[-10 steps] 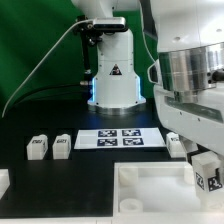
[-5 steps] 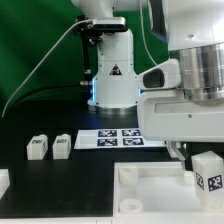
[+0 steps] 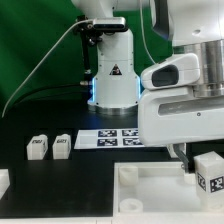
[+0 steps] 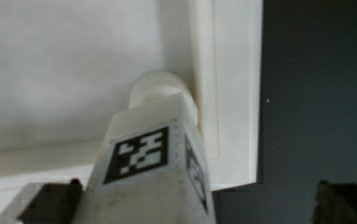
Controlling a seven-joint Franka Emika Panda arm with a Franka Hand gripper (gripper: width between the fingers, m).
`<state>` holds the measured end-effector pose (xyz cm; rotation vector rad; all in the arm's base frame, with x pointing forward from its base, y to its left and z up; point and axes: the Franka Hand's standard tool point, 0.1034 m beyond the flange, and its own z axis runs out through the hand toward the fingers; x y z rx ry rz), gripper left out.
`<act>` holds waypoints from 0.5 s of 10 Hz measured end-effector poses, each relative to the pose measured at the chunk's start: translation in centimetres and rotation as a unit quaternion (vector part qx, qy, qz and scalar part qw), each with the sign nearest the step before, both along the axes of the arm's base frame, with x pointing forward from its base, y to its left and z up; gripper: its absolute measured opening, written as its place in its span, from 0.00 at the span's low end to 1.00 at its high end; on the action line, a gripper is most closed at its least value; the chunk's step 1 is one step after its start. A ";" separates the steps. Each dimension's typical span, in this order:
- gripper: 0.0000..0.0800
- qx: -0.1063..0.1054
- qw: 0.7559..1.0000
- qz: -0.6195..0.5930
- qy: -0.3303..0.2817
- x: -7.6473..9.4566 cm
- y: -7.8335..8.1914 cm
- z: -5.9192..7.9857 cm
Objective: Assemble one leg
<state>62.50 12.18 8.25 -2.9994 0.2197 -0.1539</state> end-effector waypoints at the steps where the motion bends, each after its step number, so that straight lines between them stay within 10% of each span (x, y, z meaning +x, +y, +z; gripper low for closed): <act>1: 0.70 0.000 1.000 0.001 0.000 0.0 0.0 0.0; 5: 0.39 0.021 0.987 -0.159 0.020 0.0 -0.1 0.0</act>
Offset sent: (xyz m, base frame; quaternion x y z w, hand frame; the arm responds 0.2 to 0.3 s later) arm 0.0000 0.0000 0.0000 0.0000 0.0000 0.1790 0.9838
